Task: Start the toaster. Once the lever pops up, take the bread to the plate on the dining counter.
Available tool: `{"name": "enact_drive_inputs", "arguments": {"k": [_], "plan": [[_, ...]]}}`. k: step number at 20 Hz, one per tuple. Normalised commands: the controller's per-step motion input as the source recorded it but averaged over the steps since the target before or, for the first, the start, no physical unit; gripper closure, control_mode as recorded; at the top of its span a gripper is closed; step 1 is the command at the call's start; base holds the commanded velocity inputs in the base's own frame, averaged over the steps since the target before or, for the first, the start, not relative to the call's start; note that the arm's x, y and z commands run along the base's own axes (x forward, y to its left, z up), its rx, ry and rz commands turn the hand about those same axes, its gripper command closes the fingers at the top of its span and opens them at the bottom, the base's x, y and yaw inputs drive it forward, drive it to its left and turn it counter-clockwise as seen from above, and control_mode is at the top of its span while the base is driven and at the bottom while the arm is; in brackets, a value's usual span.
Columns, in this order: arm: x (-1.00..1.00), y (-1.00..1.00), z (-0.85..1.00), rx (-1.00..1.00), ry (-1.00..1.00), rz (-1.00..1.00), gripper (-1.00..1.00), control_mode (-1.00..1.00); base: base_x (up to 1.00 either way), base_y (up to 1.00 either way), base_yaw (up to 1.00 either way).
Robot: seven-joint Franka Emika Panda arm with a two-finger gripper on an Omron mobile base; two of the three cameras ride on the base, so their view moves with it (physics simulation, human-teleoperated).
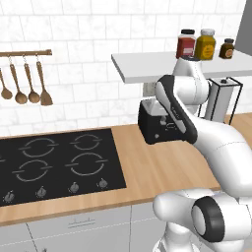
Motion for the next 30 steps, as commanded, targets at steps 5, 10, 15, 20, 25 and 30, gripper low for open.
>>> {"name": "enact_drive_inputs", "arguments": {"k": [5,10,15,20,25,30], "plan": [[-0.02,0.0,-0.04,-0.01,0.0,0.0,-1.0,-1.0,0.0,0.0,0.0],[-0.14,-0.16,-0.06,0.0,-0.11,0.0,-1.0,-1.0,0.0,0.0,0.0],[-0.03,-0.23,-0.12,0.0,-0.13,0.0,-1.0,-1.0,0.0,0.0,0.0],[0.0,-0.22,-0.05,0.0,-0.23,0.06,-1.0,-1.0,0.0,0.0,0.0],[0.05,-0.24,-0.1,-0.01,-0.15,0.01,-1.0,-1.0,0.0,0.0,0.0],[0.41,-0.05,-0.09,0.0,0.0,0.0,-1.0,-1.0,0.0,0.0,0.0]]}}
